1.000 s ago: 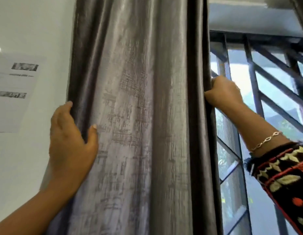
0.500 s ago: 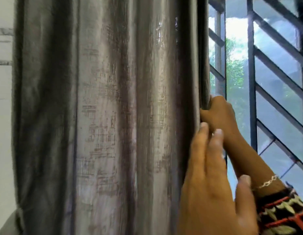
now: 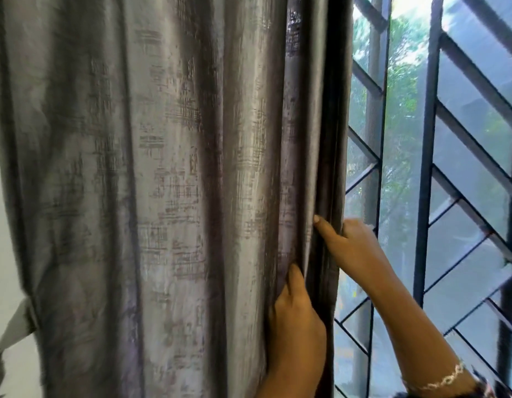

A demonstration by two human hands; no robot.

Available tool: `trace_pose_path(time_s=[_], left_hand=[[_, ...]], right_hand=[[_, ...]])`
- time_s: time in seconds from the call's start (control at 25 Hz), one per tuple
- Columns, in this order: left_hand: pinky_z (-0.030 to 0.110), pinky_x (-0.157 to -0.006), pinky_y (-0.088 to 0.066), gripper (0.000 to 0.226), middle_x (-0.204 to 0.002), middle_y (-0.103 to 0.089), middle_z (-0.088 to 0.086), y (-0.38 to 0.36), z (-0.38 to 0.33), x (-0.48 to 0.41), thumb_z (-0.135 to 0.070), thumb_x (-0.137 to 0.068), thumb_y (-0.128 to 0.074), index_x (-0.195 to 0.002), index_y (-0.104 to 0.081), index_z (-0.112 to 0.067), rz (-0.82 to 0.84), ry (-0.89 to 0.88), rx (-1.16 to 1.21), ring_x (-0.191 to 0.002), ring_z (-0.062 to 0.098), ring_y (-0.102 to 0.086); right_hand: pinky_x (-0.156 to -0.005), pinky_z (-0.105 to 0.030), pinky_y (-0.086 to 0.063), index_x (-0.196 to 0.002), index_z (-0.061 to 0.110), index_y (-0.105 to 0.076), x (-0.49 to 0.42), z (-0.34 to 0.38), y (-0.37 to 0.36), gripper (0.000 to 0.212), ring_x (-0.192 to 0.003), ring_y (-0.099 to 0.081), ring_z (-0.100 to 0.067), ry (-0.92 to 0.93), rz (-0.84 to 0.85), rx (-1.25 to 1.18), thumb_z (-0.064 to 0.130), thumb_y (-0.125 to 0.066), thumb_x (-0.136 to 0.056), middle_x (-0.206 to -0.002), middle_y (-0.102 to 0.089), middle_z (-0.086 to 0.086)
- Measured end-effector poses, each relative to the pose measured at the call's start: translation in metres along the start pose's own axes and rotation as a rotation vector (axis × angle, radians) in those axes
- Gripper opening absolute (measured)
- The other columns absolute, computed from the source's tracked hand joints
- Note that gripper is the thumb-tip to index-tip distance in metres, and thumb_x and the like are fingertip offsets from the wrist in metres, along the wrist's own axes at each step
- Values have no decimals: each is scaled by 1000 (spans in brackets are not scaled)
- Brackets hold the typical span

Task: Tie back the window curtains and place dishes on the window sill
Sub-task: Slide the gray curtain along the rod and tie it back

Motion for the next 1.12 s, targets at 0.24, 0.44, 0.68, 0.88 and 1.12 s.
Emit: trace_pose_path(time_s=[0.24,0.44,0.68,0.88,1.12], left_hand=[[28,-109,-28,62,-147,-35,3,-4,12,9,-3,-91,-32,-147,-11,-18,16,2,-84,-131,20,-38],[19,-113,-20,60,-153,-23,1,13,18,18,-3,-94,-35,-147,-11,-17,-41,-122,133,-138,12,-27],[22,-76,-49,16,-89,-69,8,72,7,71,-9,-91,-49,-97,-62,-15,-782,-742,124,-80,23,-63],[29,-95,-41,42,-110,-59,8,97,32,51,-37,-81,-60,-115,-50,-15,-796,-342,136,-102,23,-55],[35,-106,-36,60,-140,-45,3,38,59,39,-19,-93,-43,-146,-16,-15,-262,-48,67,-125,20,-45]], right_hand=[[-40,-17,-32,-38,19,-39,21,21,-24,68,-41,-47,-4,65,-3,-66,73,-26,-76,-37,-45,8],[-42,-21,-20,-50,25,-31,28,23,-42,47,-46,-38,-11,147,-40,187,39,-41,-94,-50,-35,11],[-46,-26,-23,-61,12,-50,31,13,-46,43,-49,-39,-18,79,-65,178,33,-37,-96,-53,-38,6],[-43,-19,-17,-51,25,-29,37,20,-42,47,-44,-29,-1,79,-67,210,33,-37,-97,-48,-31,11],[-43,-23,-22,-53,26,-32,42,22,-44,45,-46,-37,-7,61,-26,161,37,-33,-97,-50,-38,8]])
Point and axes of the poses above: each hand's wrist, its own x-axis away from the middle knuckle, its own y-axis out of the back of the hand, z = x × y, the point moved 5 cm from there along -x, towards the middle knuckle
